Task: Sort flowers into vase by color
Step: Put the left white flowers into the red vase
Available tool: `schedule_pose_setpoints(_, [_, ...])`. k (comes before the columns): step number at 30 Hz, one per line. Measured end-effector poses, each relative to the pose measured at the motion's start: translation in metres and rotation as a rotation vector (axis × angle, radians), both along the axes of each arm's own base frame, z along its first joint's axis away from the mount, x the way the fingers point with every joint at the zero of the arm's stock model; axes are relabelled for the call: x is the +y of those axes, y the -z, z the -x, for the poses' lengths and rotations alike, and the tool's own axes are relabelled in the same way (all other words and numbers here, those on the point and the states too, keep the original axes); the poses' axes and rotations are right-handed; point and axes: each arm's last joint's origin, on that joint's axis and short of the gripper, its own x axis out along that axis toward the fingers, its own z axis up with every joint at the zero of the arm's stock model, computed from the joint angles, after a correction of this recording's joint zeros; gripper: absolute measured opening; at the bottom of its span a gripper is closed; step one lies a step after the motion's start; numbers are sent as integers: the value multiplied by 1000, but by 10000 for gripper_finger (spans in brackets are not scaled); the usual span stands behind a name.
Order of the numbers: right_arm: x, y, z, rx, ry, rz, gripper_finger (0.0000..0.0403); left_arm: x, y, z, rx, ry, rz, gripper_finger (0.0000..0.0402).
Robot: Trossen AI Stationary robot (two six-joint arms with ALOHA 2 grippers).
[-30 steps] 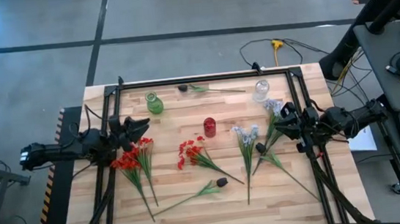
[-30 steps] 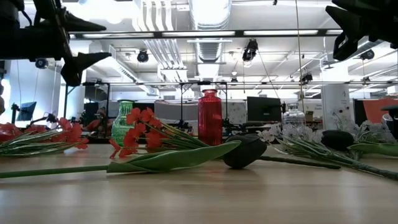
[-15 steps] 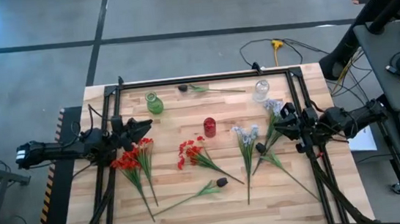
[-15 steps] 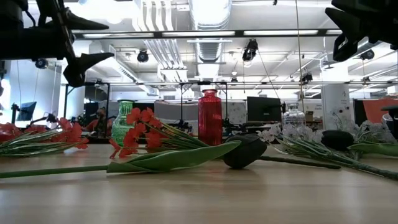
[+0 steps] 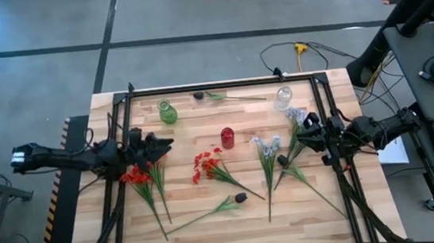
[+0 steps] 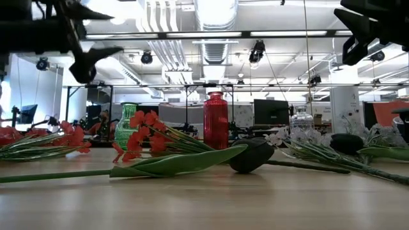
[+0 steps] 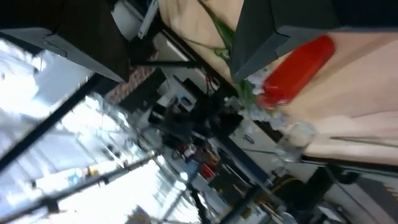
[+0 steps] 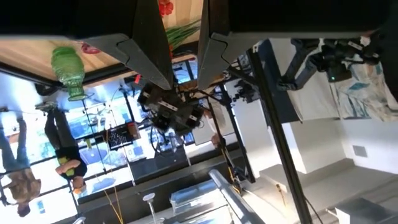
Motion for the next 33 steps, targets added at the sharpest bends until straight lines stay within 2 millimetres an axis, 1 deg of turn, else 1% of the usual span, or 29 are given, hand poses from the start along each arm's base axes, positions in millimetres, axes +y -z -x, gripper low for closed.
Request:
schedule_pose_setpoints(3, [0, 0, 0, 0, 11, -4, 68, -8, -20, -9, 59, 40, -96, 252])
schedule_pose_setpoints(7, [-3, 0, 0, 8, 111, -38, 68, -15, -36, -21, 233, 51, -188, 241])
schedule_pose_setpoints(10, [-5, 0, 0, 13, 180, -61, 68, -20, -39, -30, 371, 59, -223, 234])
schedule_pose_setpoints(12, [-6, 1, 0, 15, 204, -68, 68, -23, -40, -36, 426, 76, -237, 231])
schedule_pose_setpoints(18, [-7, 1, -2, 45, 247, -73, 68, -29, -43, -51, 518, 98, -320, 226])
schedule_pose_setpoints(22, [-7, -8, -6, 79, 287, -63, 68, -29, -44, -59, 551, 59, -381, 224])
schedule_pose_setpoints(27, [-5, -31, -18, 137, 317, -17, 68, -29, -48, -63, 565, 15, -442, 223])
schedule_pose_setpoints(29, [-3, -37, -29, 186, 325, -8, 68, -28, -51, -63, 561, 2, -468, 223])
schedule_pose_setpoints(33, [0, -46, -52, 327, 414, -56, 68, -26, -52, -61, 595, -48, -539, 223])
